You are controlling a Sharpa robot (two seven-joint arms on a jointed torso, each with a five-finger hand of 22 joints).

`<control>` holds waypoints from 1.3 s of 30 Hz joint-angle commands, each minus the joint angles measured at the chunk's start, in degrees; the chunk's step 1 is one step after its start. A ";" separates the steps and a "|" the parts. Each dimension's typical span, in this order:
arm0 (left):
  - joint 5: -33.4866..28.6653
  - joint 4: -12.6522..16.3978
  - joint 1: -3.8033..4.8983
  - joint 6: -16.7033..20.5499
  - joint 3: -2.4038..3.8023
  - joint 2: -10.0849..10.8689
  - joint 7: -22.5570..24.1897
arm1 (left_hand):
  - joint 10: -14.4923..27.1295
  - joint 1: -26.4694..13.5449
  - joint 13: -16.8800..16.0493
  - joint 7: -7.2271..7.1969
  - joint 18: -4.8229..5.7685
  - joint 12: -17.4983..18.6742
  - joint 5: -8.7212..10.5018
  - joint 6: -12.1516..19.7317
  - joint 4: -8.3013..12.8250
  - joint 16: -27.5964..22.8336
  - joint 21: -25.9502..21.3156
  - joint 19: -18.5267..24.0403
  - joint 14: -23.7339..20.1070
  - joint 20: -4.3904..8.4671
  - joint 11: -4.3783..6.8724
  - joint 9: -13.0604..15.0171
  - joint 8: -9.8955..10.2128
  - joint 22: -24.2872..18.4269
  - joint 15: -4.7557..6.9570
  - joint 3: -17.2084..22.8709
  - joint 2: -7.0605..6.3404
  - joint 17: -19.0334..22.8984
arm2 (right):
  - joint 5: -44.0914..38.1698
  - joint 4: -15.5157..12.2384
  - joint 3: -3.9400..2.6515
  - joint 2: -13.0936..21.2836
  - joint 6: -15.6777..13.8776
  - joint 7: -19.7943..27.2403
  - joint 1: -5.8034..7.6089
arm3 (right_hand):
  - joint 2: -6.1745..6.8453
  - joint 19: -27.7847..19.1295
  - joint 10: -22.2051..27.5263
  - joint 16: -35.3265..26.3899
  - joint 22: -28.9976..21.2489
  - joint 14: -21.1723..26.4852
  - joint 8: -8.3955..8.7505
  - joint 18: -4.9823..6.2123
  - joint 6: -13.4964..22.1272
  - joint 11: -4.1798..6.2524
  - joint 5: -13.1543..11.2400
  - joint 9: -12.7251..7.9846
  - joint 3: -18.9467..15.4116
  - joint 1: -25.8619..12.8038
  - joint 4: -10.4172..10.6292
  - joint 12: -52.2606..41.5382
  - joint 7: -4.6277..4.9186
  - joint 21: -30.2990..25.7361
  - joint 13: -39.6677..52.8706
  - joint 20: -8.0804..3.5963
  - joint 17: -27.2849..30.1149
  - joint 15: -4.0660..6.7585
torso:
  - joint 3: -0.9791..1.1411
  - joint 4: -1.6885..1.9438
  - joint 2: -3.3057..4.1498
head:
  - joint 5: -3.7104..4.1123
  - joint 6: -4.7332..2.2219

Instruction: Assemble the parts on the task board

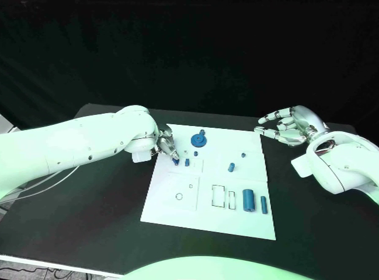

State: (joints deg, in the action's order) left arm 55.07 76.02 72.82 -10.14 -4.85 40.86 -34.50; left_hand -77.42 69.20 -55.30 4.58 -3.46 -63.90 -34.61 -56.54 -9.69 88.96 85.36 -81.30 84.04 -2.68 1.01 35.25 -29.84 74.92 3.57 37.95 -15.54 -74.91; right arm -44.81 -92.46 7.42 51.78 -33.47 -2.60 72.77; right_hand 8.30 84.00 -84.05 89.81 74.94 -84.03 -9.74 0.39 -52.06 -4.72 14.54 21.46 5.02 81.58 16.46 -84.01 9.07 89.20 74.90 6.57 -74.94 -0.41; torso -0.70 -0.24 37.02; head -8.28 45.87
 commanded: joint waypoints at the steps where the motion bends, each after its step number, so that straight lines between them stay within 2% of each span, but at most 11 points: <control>1: 1.36 -0.16 -0.02 -1.08 0.01 -0.20 -0.51 | -0.16 0.08 0.05 -1.02 0.75 0.19 -0.33 -1.51 10.22 -0.31 0.18 -0.07 5.27 0.21 -0.02 5.07 -0.41 4.74 0.54 9.87 0.54 -12.79 | -0.24 -0.05 -0.01 -0.05 0.17 0.63 -0.04 | 0.11 5.45 -1.15 -0.18 14.43 -5.72 -0.35 -0.11 0.47 0.32 0.34 -0.07 0.44 -0.59 0.02 0.15 0.11 -0.31 10.41 -0.38 -14.08 0.17 | 0.01 -0.03 0.01 | -0.10 0.10; 10: 1.63 -0.52 -0.07 -2.50 0.00 -0.32 -0.80 | -0.09 -0.04 0.22 -1.03 0.72 0.37 -0.38 -1.49 10.24 -0.34 0.13 0.03 5.25 0.24 0.00 5.15 -0.43 4.62 0.56 9.94 0.57 -12.74 | -0.24 -0.04 -0.01 -0.03 0.23 0.60 -0.04 | 0.11 5.45 -1.15 -0.18 14.43 -5.72 -0.35 -0.11 0.47 0.32 0.34 -0.07 0.44 -0.59 0.02 0.15 0.11 -0.31 10.41 -0.38 -14.08 0.17 | 0.03 -0.03 0.00 | -0.11 0.13; 16: 1.66 -0.70 -0.18 -2.82 -0.02 -0.50 -0.87 | -0.03 -0.07 0.36 -1.03 0.70 0.49 -0.38 -1.47 10.25 -0.37 0.10 0.08 5.24 0.24 0.00 5.17 -0.43 4.56 0.56 9.95 0.58 -12.69 | -0.24 -0.03 -0.01 -0.05 0.27 0.61 -0.05 | 0.11 5.45 -1.15 -0.18 14.43 -5.72 -0.35 -0.11 0.47 0.32 0.34 -0.07 0.44 -0.59 0.02 0.15 0.11 -0.31 10.41 -0.38 -14.08 0.17 | 0.03 -0.04 0.00 | -0.14 -0.25; 22: 1.67 -0.78 -0.37 -2.95 -0.04 -0.64 -0.88 | -0.02 -0.09 0.39 -1.03 0.68 0.52 -0.37 -1.46 10.25 -0.38 0.06 0.14 5.23 0.25 0.00 5.19 -0.43 4.48 0.56 9.97 0.59 -12.67 | -0.23 -0.04 -0.01 -0.04 0.30 0.61 -0.05 | 0.11 5.45 -1.15 -0.18 14.43 -5.72 -0.35 -0.11 0.47 0.32 0.34 -0.07 0.44 -0.59 0.02 0.15 0.11 -0.31 10.41 -0.38 -14.08 0.17 | 0.04 -0.04 0.01 | -0.18 0.06; 39: 1.30 -0.75 -0.48 -4.19 -0.07 -0.87 -0.90 | 0.00 -0.31 0.45 -1.01 0.64 0.62 -0.27 -1.37 10.22 -0.39 -0.02 0.30 5.23 0.27 -0.01 5.29 -0.43 4.31 0.55 9.95 0.66 -12.67 | -0.21 -0.07 -0.01 -0.01 0.31 0.62 -0.05 | 0.11 5.45 -1.15 -0.18 14.43 -5.72 -0.35 -0.11 0.47 0.32 0.34 -0.07 0.44 -0.59 0.02 0.15 0.11 -0.31 10.41 -0.38 -14.08 0.17 | 0.04 -0.03 0.01 | -0.14 0.21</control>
State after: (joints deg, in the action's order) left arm 56.57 75.17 72.52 -12.23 -4.81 40.19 -35.17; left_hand -77.41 69.01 -54.86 4.58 -3.46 -63.58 -34.80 -56.55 -9.69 88.74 85.36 -81.27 83.83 -2.65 0.98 36.65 -29.95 74.91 3.76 37.95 -15.28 -74.90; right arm -44.80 -92.46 7.42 51.78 -33.47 -2.60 72.75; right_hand 8.30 84.00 -84.05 89.81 74.91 -84.03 -9.74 0.39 -51.99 -4.72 14.54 21.46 5.15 81.58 16.59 -84.01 9.00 89.20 74.90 6.57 -74.91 -0.41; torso -0.65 -0.27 37.02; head -8.42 46.05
